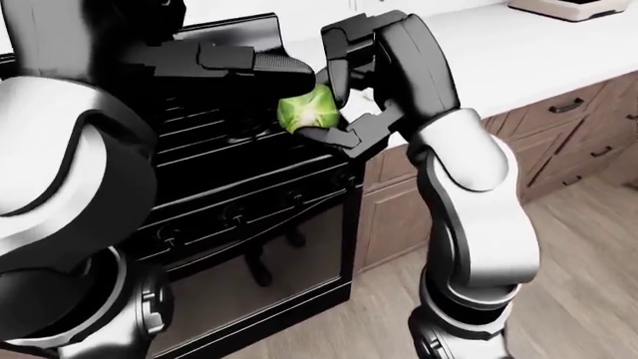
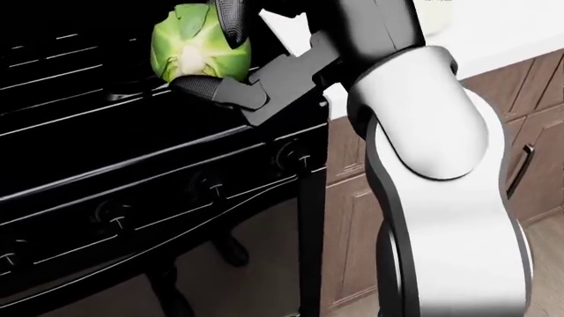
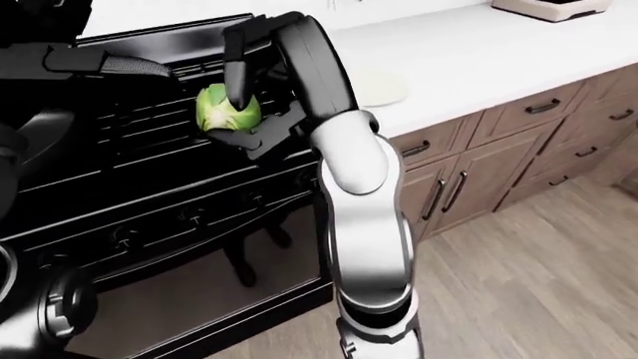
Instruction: Pick the brussel sprout from the plate and place it in the pan.
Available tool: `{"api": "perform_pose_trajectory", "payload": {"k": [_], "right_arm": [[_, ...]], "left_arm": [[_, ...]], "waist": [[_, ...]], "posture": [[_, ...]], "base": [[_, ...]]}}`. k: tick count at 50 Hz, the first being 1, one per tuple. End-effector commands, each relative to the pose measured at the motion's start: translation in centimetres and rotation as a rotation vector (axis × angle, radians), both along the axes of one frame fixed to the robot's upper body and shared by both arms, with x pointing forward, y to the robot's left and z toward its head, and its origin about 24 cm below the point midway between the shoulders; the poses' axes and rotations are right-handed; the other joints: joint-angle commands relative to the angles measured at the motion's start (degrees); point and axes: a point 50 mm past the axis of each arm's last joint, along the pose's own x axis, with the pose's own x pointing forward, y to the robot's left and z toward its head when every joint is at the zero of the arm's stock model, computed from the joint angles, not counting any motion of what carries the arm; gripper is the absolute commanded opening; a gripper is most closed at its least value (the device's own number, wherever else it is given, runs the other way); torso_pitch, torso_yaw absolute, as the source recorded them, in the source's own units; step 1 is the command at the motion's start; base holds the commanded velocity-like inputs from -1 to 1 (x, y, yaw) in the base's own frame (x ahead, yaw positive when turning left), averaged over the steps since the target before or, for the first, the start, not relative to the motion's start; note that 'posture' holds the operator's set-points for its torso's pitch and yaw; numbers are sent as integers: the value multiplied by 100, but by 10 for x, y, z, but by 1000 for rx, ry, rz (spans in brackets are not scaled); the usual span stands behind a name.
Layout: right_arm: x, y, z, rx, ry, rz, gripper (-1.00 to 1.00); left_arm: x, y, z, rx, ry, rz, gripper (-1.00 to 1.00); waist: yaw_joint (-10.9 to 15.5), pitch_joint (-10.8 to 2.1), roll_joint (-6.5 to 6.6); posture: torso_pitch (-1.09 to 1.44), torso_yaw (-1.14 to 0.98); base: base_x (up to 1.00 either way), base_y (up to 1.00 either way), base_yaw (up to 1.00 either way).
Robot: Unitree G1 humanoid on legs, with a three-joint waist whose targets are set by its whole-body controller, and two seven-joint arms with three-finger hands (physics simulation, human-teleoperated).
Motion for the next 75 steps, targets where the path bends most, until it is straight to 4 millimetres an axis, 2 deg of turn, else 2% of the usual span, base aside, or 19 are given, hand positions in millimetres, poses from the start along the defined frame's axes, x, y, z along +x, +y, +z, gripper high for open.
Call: {"api": "perform_pose_trajectory", "payload": {"k": [1,10,11,16,20,23,25,31,38,40,42,47,50,51,53,60,62,65,75], "right_arm": [[-6,3,11,3,-68,19,-100],[-6,5,10,-12,-67,18,-100],[-6,4,10,-13,-68,18,-100],[-6,4,9,-15,-66,18,-100],[-6,4,10,-15,-66,19,-100],[-6,4,10,-13,-65,18,-100],[-6,4,10,-13,-65,18,-100],[-6,4,10,-12,-67,18,-100],[-5,5,9,-12,-66,20,-100],[-5,5,9,-12,-65,20,-100],[-5,4,9,-12,-65,19,-100],[-5,5,8,-13,-65,19,-100],[-5,4,9,-11,-66,19,-100],[-5,4,9,-11,-65,19,-100],[-5,4,9,-11,-66,19,-100],[-6,4,9,-9,-67,21,-100],[-5,5,9,-9,-66,21,-100],[-6,5,9,-9,-66,21,-100],[-6,5,9,-13,-66,20,-100]], "left_arm": [[-4,4,9,-27,-44,18,100],[-4,4,9,-27,-45,18,100],[-3,4,8,-27,-44,18,100],[-3,4,9,-26,-44,18,100],[-3,4,8,-26,-43,17,100],[-3,3,8,-25,-43,17,100],[-3,3,8,-25,-42,16,100],[-3,4,8,-26,-43,17,100],[-3,4,8,-25,-44,17,100],[-3,3,8,-25,-44,17,100],[-4,3,9,-24,-45,15,100],[-4,3,9,-25,-45,16,100],[-4,3,9,-23,-45,15,100],[-4,3,9,-23,-45,15,100],[-4,3,9,-23,-45,15,100],[-3,2,8,-22,-43,15,100],[-3,3,8,-23,-43,15,100],[-3,3,8,-23,-43,14,100],[-3,3,8,-23,-44,16,100]], "waist": [[1,-122,-14],[-59,-130,13],[-47,-250,72],[90,-290,-95],[60,-231,66],[-37,-332,465],[-27,-179,412],[-58,-160,83],[-56,-273,-286],[-45,-306,-174],[54,-356,-306],[98,-241,-74],[46,-336,473],[73,-284,340],[48,-242,404],[9,-222,47],[46,-87,-30],[128,-159,-297],[50,-167,-1]], "posture": [[0,0],[0,0],[0,0],[0,0],[0,0],[0,0],[0,0],[0,0],[0,0],[0,0],[0,0],[0,0],[0,0],[0,0],[0,0],[0,0],[0,0],[0,0],[0,0]], "base": [[0,0,0],[0,0,0],[0,24,0],[0,32,0],[0,39,0],[0,39,0],[0,40,0],[0,40,0],[0,36,0],[0,28,0],[0,27,0],[0,28,0],[0,25,0],[0,20,0],[0,20,0],[0,19,0],[0,3,0],[0,2,0],[0,1,0]]}}
